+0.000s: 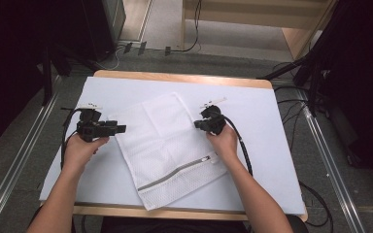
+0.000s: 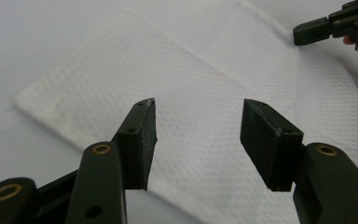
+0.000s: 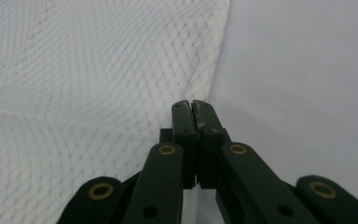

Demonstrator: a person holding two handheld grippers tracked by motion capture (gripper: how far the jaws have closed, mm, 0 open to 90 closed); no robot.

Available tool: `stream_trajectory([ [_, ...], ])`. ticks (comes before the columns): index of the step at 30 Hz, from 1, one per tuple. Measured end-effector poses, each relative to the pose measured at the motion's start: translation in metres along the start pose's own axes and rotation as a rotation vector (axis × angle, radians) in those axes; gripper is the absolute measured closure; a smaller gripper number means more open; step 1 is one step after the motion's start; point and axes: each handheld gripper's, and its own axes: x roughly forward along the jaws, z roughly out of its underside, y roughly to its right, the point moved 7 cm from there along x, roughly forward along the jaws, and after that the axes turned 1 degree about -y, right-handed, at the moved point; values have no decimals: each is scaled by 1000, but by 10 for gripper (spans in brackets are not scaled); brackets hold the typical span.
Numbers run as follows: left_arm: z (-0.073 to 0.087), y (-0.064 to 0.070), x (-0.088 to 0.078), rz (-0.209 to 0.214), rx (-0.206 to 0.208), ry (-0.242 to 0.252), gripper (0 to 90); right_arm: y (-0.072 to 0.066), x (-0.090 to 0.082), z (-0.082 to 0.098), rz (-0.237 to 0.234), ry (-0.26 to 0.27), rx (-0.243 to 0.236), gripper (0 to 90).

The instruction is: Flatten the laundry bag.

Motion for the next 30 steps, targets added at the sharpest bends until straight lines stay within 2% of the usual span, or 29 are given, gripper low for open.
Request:
stream_trajectory([
  [7,0,2,12,2,10,-18,468,27,-16,10,48,29,77,900],
  [11,-1,7,23,14,14,-43,472,40,-21,17,79,37,103,900],
  [17,-2,22,41,43,47,-83,477,55,-28,27,116,50,147,900],
  [20,0,29,48,45,57,-105,484,57,-28,30,110,58,167,882],
  [23,2,32,52,43,63,-116,488,56,-31,30,107,65,162,824],
  [28,6,35,57,25,61,-124,494,50,-49,27,98,106,147,765],
  [30,7,37,58,18,61,-128,494,47,-55,29,87,108,136,743],
])
